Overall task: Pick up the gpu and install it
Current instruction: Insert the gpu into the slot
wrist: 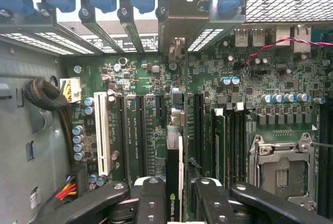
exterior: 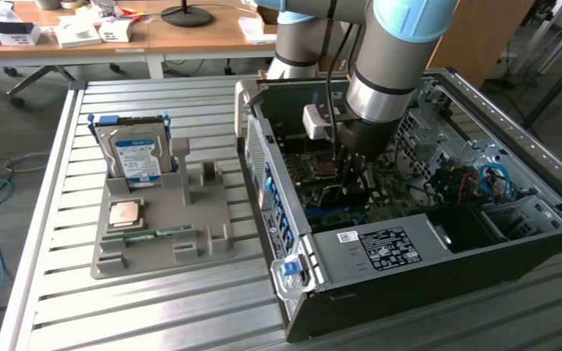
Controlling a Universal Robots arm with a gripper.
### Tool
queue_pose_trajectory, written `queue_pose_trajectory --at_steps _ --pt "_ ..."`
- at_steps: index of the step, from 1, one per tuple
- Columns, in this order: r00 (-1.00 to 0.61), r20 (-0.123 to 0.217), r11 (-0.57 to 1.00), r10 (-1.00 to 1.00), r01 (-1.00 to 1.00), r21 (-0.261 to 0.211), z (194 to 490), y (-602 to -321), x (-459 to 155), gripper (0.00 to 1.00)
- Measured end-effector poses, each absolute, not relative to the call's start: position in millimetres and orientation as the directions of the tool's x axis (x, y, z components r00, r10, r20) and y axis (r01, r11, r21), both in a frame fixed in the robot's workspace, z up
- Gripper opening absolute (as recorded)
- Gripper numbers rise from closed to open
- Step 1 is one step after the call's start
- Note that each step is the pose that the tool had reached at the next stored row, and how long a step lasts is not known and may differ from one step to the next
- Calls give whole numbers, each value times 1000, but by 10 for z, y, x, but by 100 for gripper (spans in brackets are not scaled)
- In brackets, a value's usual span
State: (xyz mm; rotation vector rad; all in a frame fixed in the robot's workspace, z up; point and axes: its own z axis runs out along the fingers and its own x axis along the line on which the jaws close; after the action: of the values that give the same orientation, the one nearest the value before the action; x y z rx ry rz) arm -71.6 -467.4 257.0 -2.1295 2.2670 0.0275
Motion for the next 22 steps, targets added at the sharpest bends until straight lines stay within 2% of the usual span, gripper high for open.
queue_pose_trajectory --at_steps 22 --pt "-31 -35 31 -999 -999 -8 2572 -4674 -716 26"
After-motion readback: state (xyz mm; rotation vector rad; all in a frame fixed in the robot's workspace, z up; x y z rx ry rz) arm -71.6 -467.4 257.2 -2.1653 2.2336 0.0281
